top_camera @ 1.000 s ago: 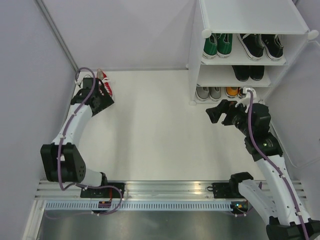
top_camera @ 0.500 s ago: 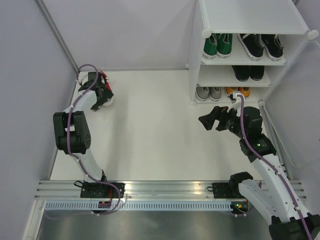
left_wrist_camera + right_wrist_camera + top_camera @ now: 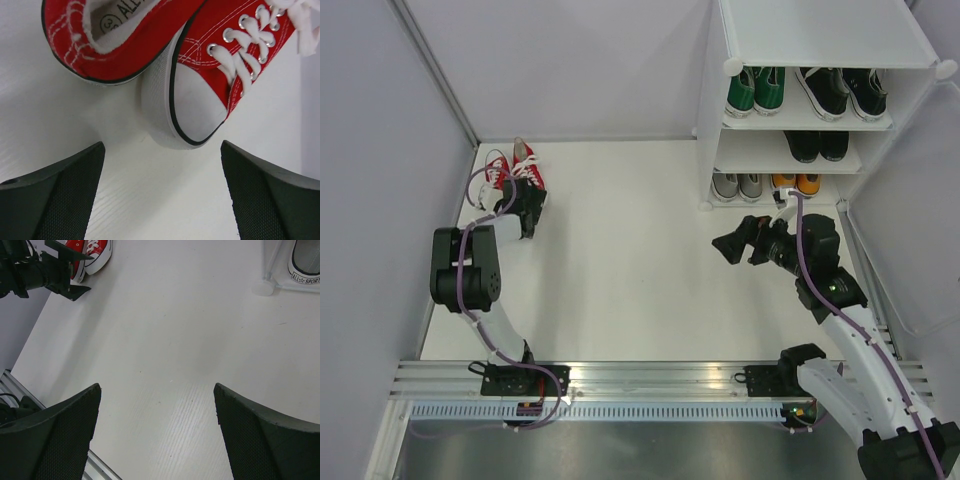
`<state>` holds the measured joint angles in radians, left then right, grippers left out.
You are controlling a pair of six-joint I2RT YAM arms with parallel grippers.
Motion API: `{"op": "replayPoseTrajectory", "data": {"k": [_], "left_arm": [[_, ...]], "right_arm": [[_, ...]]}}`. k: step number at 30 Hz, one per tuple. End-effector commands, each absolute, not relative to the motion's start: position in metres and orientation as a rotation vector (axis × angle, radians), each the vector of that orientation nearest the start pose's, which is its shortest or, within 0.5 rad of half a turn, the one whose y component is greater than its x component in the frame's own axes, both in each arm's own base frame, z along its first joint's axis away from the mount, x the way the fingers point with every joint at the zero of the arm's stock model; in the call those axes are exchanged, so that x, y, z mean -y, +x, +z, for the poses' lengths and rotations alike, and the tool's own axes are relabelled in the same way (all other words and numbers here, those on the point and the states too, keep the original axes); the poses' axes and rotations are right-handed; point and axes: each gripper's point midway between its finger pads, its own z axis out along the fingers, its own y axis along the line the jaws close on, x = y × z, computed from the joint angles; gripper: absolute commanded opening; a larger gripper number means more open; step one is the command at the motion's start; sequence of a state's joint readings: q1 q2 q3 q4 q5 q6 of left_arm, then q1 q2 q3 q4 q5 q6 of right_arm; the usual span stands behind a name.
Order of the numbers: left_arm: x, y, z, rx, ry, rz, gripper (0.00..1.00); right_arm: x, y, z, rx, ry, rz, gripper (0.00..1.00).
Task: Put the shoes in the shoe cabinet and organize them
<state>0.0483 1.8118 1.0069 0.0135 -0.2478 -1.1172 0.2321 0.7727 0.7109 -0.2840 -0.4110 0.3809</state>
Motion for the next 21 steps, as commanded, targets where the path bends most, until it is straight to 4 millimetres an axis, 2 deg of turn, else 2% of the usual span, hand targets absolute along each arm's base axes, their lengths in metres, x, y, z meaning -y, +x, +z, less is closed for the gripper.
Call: {"op": "replayPoseTrajectory", "data": {"k": [1,10,11,15,16,18,19,20,21], "left_arm": [[-0.034,0.48,0.044,-1.636,-1.51,-0.373,1.0],[-0.035,0.489,0.015,-1.543,-1.604,-0.436,1.0],[-0.034,0.489,0.007,-1.553,-1.613,-0.431,0.98],[-0.031,0.493,0.001,-1.551,-1.625,-0.461,0.82],[-0.028,0.493,0.0,-1.559,-1.624,-0.472,0.72],[-0.024,0.496,0.003,-1.572,-1.579,-0.507,0.6],[-0.022,0.497,0.006,-1.57,-1.558,-0.528,0.43],[-0.02,0.498,0.009,-1.572,-1.542,-0.548,0.33],[-0.014,0.497,0.011,-1.583,-1.514,-0.587,0.16]], "right_arm": [[-0.153,0.255,0.235,-1.931,-0.175,0.829,0.96],[-0.155,0.255,0.232,-1.94,-0.192,0.83,0.96],[-0.155,0.255,0.23,-1.942,-0.193,0.829,0.96],[-0.154,0.255,0.229,-1.946,-0.187,0.826,0.96],[-0.154,0.255,0.228,-1.949,-0.187,0.824,0.96],[-0.153,0.256,0.226,-1.952,-0.183,0.819,0.96],[-0.153,0.256,0.226,-1.951,-0.182,0.82,0.96],[-0.153,0.256,0.226,-1.95,-0.18,0.82,0.96],[-0.153,0.256,0.226,-1.951,-0.179,0.82,0.96]]}}
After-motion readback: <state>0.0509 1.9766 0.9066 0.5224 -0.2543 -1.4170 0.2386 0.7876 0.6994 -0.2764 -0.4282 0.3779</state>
